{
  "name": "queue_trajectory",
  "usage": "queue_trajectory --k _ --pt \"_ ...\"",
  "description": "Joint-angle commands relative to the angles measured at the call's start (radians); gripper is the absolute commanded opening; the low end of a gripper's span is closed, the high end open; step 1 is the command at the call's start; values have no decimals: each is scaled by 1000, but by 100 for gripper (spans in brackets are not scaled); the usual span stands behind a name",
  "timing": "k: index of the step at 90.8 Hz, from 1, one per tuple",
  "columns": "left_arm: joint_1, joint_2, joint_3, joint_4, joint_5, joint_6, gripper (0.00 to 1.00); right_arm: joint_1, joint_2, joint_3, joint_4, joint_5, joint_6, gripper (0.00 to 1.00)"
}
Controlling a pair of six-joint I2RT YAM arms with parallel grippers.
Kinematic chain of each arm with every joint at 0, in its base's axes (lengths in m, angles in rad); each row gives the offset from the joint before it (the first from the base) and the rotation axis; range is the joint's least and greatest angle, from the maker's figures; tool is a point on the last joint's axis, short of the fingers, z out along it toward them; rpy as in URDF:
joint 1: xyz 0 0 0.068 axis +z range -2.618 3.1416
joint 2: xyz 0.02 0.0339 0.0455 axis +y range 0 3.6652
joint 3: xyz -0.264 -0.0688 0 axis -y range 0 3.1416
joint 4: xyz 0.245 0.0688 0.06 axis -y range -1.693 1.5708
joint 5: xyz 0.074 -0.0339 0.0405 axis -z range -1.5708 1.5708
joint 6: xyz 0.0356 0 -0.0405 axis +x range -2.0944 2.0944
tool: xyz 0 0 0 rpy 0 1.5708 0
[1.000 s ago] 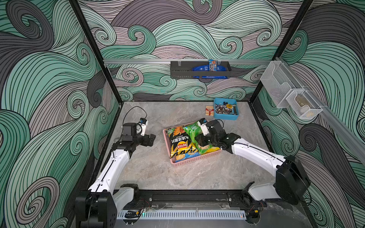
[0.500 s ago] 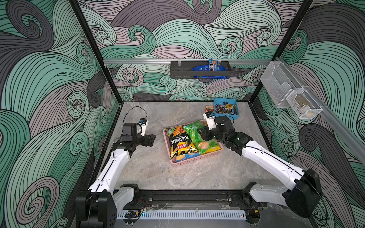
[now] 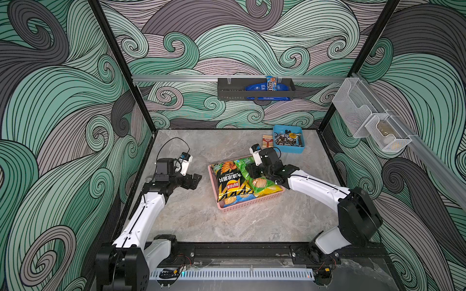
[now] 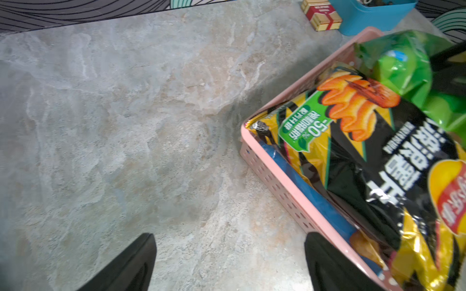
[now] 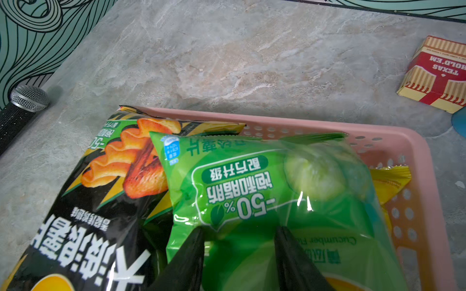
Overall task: Put the potato chips into the basket
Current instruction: Place the potato chip in the basket.
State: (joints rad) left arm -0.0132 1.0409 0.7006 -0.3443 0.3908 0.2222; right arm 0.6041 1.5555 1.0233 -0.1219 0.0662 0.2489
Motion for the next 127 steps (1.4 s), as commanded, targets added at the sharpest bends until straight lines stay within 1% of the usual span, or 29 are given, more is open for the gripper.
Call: queue_trajectory --k 1,14,26,40,52,66,77,90,100,115,127 --pt "6 -61 -18 -9 86 39 95 -22 33 -29 5 39 10 51" --pt "11 -126 -51 23 77 44 95 -23 14 -16 2 -3 21 52" --pt "33 -140 -50 17 89 50 95 -22 -57 29 -32 -42 44 57" --pt "54 -152 -52 11 112 58 96 -21 -165 51 -90 -50 58 59" --pt "60 -146 -51 14 99 55 96 -21 -272 12 -137 -39 78 60" --pt "62 -120 -47 14 93 55 96 -21 -363 -85 -145 -67 118 59" --pt "61 -108 -44 15 96 53 96 -5 -372 -145 -144 -103 136 54" --pt "61 -104 -43 18 103 49 96 50 -349 -192 -139 -39 131 50" --pt "62 -92 -40 16 102 48 96 69 -323 -250 -105 7 130 50" --pt "62 -82 -35 15 100 46 95 85 -286 -299 -66 6 125 49" --pt "62 -92 -28 24 86 39 95 105 -333 -283 -70 8 123 51"
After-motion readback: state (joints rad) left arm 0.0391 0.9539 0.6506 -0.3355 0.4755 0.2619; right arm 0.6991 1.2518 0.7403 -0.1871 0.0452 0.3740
